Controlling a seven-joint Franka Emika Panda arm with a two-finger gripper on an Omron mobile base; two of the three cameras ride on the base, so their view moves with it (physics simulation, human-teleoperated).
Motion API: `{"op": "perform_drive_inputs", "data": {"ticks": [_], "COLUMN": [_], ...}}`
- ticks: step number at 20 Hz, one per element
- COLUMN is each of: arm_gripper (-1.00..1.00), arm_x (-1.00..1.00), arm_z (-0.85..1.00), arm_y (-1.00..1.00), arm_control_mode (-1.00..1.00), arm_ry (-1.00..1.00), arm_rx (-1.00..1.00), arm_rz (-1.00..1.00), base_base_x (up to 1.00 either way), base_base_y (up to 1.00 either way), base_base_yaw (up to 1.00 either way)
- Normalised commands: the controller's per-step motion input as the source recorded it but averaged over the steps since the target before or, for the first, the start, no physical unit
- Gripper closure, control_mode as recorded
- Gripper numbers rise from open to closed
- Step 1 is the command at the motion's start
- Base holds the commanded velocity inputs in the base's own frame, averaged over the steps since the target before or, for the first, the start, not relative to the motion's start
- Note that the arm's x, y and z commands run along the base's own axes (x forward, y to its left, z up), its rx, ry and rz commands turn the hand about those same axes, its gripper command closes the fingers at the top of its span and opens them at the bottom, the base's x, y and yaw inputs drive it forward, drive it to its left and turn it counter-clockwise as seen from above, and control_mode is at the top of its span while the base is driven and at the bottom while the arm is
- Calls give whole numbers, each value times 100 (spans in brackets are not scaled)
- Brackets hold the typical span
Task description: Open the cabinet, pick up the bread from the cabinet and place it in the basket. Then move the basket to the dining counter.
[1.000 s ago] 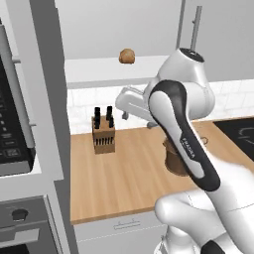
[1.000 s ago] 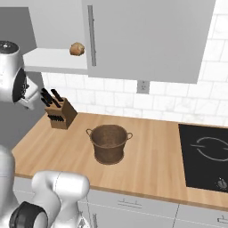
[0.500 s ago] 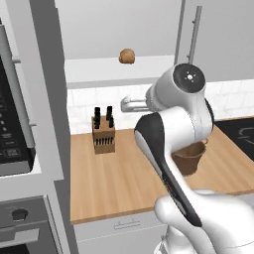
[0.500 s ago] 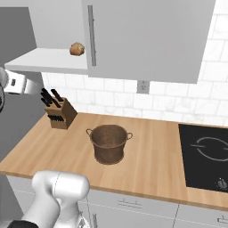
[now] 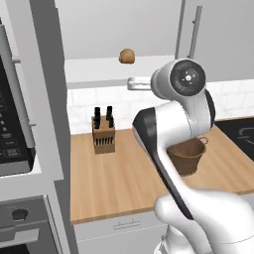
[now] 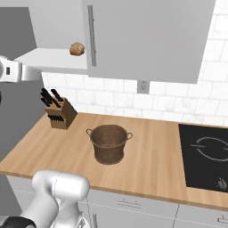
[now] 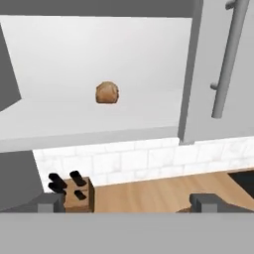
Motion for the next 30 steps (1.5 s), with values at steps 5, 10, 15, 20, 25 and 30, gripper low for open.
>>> {"op": "perform_drive_inputs", "data": {"ticks": [5,10,15,20,25,30], "arm_gripper": [-100,-100,-100,-100,-100,-100], "arm_x": [51,53,42,57,63,67], "arm_z": [33,1,-19,-12,0,0], "arm_y": [2,13,-16,-15,-1,0], "arm_control_mode": [-100,-100,-100,-100,-100,-100], "arm_ry": [11,12,-1,-4,0,0], "arm_rx": [-10,-1,0,0,2,3], "arm_rz": [0,-2,-6,-3,0,0], "base_base_x": [0,0,0,0,0,0], "base_base_y": [0,0,0,0,0,0], "base_base_yaw": [0,0,0,0,0,0]}}
